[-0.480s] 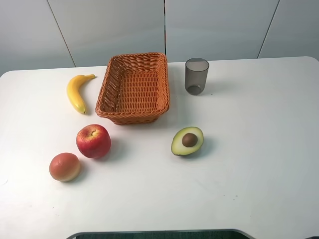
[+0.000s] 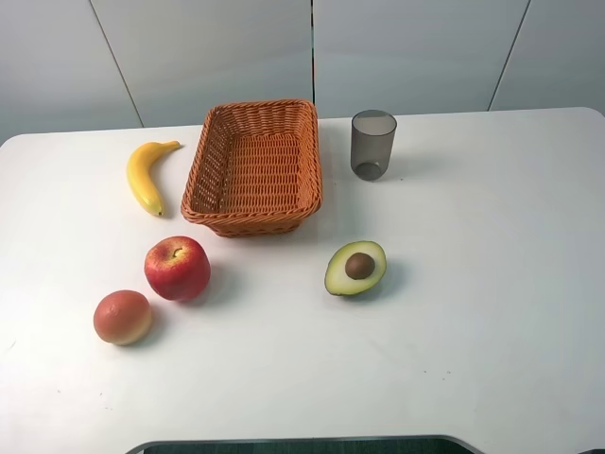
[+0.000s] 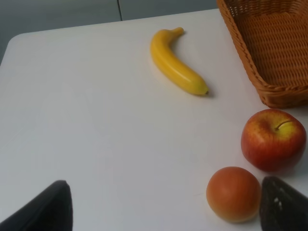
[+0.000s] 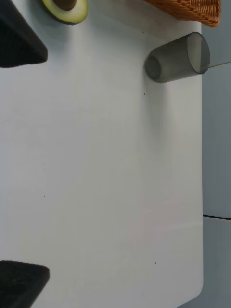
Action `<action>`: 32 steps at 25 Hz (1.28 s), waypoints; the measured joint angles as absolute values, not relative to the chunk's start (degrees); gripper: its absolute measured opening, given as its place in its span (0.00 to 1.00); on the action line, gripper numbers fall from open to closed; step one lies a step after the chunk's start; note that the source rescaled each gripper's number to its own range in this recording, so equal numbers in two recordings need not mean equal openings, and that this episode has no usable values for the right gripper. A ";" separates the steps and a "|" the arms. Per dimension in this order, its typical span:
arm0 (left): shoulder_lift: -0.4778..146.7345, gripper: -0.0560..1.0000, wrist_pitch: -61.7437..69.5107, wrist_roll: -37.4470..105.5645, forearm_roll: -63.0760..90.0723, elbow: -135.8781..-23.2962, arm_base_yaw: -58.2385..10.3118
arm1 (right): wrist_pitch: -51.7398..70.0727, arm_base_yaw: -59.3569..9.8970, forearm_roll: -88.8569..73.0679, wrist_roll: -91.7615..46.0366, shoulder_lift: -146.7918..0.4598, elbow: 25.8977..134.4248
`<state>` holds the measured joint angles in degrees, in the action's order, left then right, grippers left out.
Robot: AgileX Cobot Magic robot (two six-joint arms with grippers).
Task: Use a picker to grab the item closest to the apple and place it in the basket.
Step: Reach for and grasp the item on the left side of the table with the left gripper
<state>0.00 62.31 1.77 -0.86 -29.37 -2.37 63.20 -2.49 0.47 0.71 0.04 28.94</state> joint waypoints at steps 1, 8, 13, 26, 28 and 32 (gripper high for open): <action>0.00 1.00 62.31 1.77 -0.86 -29.37 -2.37 | 63.20 -2.49 0.47 0.71 0.04 28.94; 0.00 1.00 62.31 1.77 -0.86 -29.37 -2.37 | 63.20 -2.49 0.47 0.71 0.04 28.94; 0.00 1.00 62.31 1.77 -0.86 -29.37 -2.37 | 63.20 -2.49 0.47 0.71 0.04 28.94; 0.00 1.00 62.31 1.77 -1.50 -29.37 -2.37 | 63.20 -2.49 0.47 0.71 0.04 28.94; 0.00 1.00 62.31 1.77 -1.72 -29.37 -2.37 | 63.20 -2.49 0.47 0.71 0.04 28.94; 0.00 1.00 62.01 1.77 -2.56 -29.37 -2.37 | 63.20 -2.49 0.47 0.71 0.04 28.94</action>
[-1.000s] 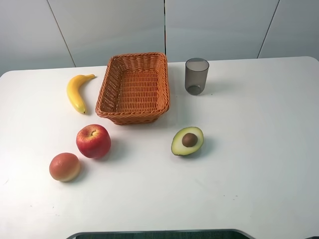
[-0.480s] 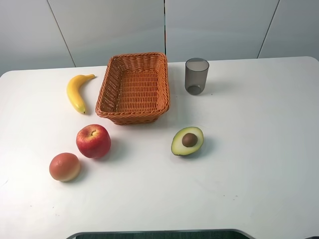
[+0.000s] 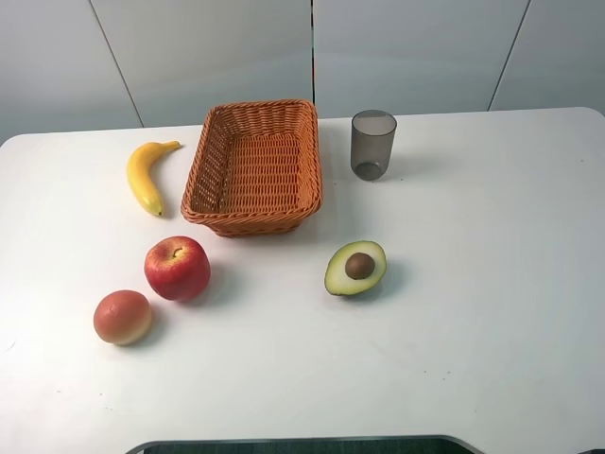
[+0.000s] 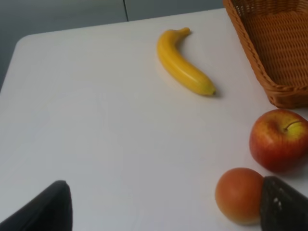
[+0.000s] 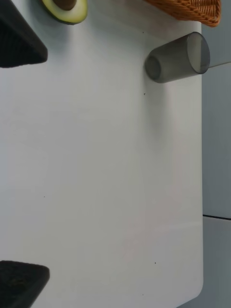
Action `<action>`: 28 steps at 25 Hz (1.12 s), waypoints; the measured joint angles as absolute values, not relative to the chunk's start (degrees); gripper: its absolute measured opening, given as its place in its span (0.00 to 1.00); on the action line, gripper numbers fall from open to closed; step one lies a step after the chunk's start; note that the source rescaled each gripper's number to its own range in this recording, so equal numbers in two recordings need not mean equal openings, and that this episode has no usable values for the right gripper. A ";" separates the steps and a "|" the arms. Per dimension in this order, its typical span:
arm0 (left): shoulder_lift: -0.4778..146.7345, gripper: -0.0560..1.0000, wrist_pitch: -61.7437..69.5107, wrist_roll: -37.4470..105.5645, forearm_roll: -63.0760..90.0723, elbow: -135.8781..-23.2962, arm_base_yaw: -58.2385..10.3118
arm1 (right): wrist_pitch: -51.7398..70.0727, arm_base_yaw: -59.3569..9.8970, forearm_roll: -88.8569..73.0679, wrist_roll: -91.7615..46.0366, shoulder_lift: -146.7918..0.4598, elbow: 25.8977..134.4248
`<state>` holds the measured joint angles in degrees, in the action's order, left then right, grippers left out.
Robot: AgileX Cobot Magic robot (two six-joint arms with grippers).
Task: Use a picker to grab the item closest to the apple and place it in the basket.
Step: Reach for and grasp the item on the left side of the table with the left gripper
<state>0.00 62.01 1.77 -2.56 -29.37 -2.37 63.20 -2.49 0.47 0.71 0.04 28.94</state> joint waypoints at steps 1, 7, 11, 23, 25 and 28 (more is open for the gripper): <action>0.00 1.00 61.64 1.77 -2.88 -29.37 -2.37 | 63.20 -2.49 0.47 0.71 0.04 28.94; 7.80 1.00 56.80 1.77 -3.79 -31.62 -2.37 | 63.20 -2.49 0.47 0.71 0.04 28.94; 22.63 1.00 56.13 2.95 -4.02 -33.68 -2.37 | 63.20 -2.49 0.47 0.71 0.04 28.94; 62.00 1.00 55.04 10.57 -0.91 -37.63 -11.48 | 63.20 -2.49 0.47 0.71 0.04 28.94; 66.19 1.00 55.00 10.61 -1.07 -37.71 -15.01 | 63.20 -2.49 0.47 0.71 0.04 28.94; 71.71 1.00 54.18 10.61 -1.32 -37.71 -18.93 | 63.20 -2.49 0.47 0.71 0.04 28.94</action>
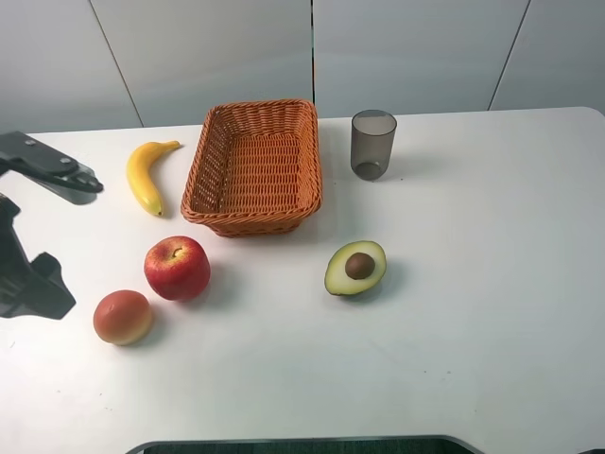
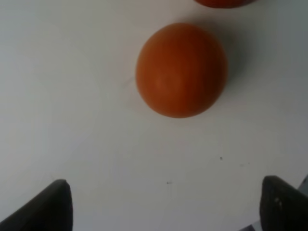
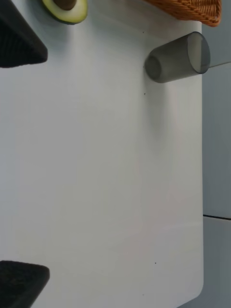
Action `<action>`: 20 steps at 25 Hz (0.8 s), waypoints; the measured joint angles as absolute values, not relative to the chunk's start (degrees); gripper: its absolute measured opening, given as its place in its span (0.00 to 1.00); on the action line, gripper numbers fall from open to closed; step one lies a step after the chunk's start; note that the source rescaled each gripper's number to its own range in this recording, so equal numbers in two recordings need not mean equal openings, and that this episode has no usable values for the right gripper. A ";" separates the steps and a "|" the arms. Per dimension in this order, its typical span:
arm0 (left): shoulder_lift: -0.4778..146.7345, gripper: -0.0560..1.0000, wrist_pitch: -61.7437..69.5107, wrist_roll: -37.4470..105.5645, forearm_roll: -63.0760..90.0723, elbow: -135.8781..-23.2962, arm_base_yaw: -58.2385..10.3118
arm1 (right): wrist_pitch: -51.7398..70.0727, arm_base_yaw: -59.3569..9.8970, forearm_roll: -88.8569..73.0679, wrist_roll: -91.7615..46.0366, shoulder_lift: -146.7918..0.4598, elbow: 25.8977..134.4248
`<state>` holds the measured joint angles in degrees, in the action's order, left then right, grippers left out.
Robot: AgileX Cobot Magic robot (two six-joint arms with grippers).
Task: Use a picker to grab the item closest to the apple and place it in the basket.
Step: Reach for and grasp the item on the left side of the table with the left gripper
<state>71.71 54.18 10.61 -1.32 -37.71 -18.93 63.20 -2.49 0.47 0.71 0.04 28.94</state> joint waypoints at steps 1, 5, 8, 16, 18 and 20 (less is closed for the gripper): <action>72.97 1.00 53.74 10.61 -1.50 -37.71 -19.91 | 63.20 -2.49 0.47 0.71 0.04 28.94; 77.48 1.00 50.49 10.61 -1.79 -37.16 -22.48 | 63.20 -2.49 0.47 0.71 0.04 28.94; 79.36 1.00 47.85 10.61 -2.67 -36.09 -23.60 | 63.20 -2.49 0.47 0.71 0.04 28.94; 82.96 1.00 38.70 10.90 -5.09 -32.23 -23.61 | 63.20 -2.49 0.47 0.71 0.04 28.94; 84.71 1.00 36.66 11.77 -5.22 -31.78 -23.71 | 63.20 -2.49 0.47 0.81 0.04 28.94; 86.25 1.00 34.83 12.24 -5.35 -31.69 -24.16 | 63.20 -2.49 0.47 0.81 0.04 28.94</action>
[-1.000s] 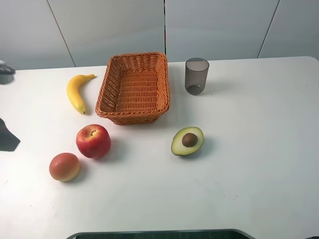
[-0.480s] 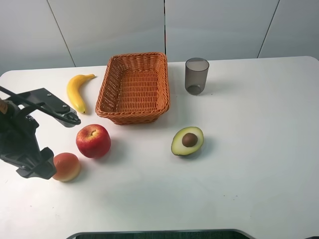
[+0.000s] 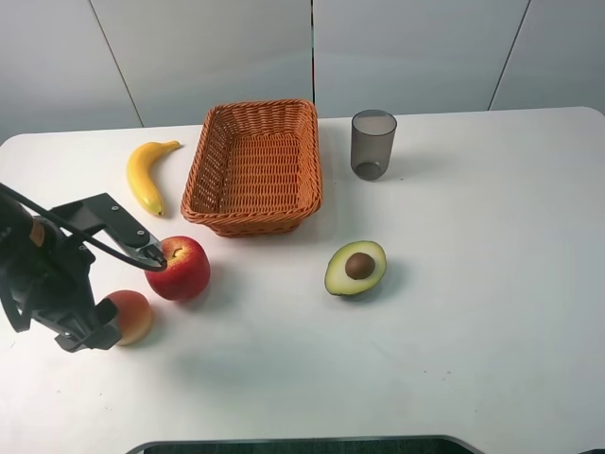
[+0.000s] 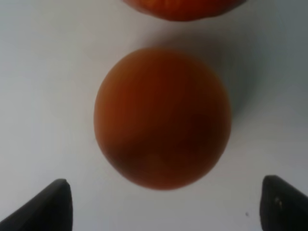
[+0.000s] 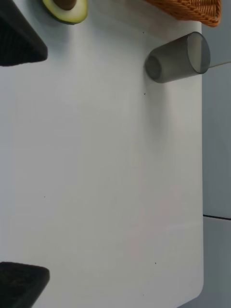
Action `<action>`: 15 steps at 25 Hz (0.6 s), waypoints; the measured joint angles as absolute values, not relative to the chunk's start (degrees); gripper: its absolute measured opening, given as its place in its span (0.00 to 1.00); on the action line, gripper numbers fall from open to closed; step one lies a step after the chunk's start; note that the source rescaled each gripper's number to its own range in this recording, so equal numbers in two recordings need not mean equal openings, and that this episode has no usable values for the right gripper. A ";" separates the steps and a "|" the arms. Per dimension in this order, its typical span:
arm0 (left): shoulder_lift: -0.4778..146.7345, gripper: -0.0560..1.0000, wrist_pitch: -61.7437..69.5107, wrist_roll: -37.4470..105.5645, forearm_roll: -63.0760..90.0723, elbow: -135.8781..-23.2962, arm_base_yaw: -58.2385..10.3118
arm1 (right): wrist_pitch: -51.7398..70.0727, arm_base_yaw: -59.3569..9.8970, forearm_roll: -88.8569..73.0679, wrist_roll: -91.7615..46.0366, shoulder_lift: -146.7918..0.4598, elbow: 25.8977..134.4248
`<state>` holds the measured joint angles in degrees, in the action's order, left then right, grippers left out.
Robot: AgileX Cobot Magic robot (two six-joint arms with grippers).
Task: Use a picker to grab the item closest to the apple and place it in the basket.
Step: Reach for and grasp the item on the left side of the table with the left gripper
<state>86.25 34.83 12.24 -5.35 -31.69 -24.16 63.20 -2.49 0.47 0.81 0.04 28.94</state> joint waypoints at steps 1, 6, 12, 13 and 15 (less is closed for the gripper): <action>86.97 1.00 33.87 12.36 -5.35 -31.69 -24.63 | 63.20 -2.49 0.47 0.81 0.04 28.94; 89.89 1.00 31.72 13.60 -5.35 -31.69 -25.95 | 63.20 -2.49 0.47 0.81 0.04 28.94; 91.28 1.00 31.44 13.60 -7.26 -31.69 -25.88 | 63.20 -2.49 0.47 0.81 0.04 28.94; 91.32 1.00 31.44 13.60 -7.52 -31.69 -25.88 | 63.20 -2.49 0.47 0.81 0.04 28.94; 91.42 1.00 30.99 13.60 -7.98 -31.69 -25.88 | 63.20 -2.49 0.47 0.81 0.04 28.94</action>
